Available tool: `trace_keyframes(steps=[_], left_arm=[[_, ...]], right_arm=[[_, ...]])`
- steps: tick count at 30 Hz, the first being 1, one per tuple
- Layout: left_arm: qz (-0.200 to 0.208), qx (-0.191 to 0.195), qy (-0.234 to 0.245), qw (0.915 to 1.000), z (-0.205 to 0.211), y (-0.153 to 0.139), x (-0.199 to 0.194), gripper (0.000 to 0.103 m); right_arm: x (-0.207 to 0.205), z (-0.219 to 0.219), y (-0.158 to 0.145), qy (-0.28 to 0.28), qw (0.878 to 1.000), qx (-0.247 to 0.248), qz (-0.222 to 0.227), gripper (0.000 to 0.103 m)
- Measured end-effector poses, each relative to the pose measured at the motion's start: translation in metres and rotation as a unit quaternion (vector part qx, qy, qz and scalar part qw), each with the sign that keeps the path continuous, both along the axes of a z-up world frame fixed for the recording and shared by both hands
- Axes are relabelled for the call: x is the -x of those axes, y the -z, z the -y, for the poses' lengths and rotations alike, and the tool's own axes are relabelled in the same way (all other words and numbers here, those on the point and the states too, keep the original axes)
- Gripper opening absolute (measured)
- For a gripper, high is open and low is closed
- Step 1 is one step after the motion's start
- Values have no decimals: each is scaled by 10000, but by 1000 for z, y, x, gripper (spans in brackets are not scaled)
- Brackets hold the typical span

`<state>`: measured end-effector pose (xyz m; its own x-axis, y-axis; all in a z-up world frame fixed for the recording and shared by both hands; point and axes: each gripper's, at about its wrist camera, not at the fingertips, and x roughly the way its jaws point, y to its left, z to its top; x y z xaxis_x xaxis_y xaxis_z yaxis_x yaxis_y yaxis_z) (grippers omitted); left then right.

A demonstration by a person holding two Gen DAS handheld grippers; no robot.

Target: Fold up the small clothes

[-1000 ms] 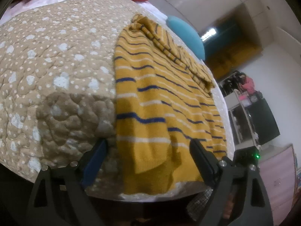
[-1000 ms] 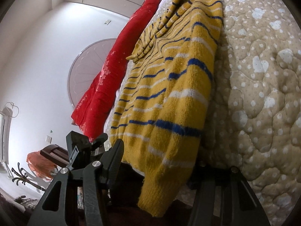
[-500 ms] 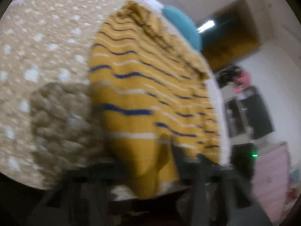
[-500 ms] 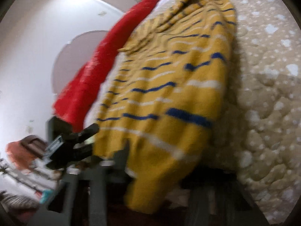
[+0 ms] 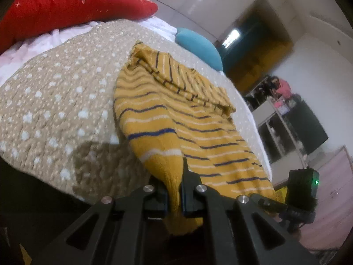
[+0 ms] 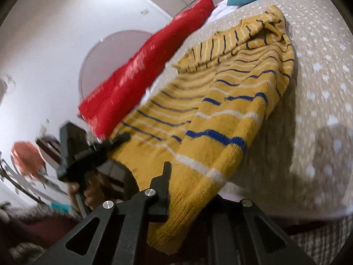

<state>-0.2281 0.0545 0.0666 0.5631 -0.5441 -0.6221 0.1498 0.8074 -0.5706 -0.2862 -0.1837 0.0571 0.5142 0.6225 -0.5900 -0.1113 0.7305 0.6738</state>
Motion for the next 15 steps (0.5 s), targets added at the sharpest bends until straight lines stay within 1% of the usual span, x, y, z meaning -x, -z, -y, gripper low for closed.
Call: trace_keyframes(steps=[1,3,4,5,7,10,13,15], left_arm=[[-96,-28,-5,9999,0,5,-2,7],[-305,-18,-38,9995,-1,14,-10,7],[-324,-8,-61,9995,-3,14,-14,7],[-277,-15,-70,9996,-1,11,-18,7],[-89,-40,-78,9999,2,-2,-30,8],[331,-172,-131,9992,11,-30,-58,8],[748,-331,-244,9963,21,-59,-101,8],[893,-408,-301,9947,26,-75,-137,8]], right_arm=[[2,-2,6,-10,9999,69,-101,11],[2,1,19,62,9995,49,-301,11],[-2,3,21,99,9994,-8,-334,11],[-5,7,18,117,9996,-37,-273,11],[-14,12,3,91,9999,5,-98,11],[-36,20,-26,87,9994,147,285,11],[-75,26,-58,188,9968,338,700,11],[-107,29,-76,342,9933,567,948,11]])
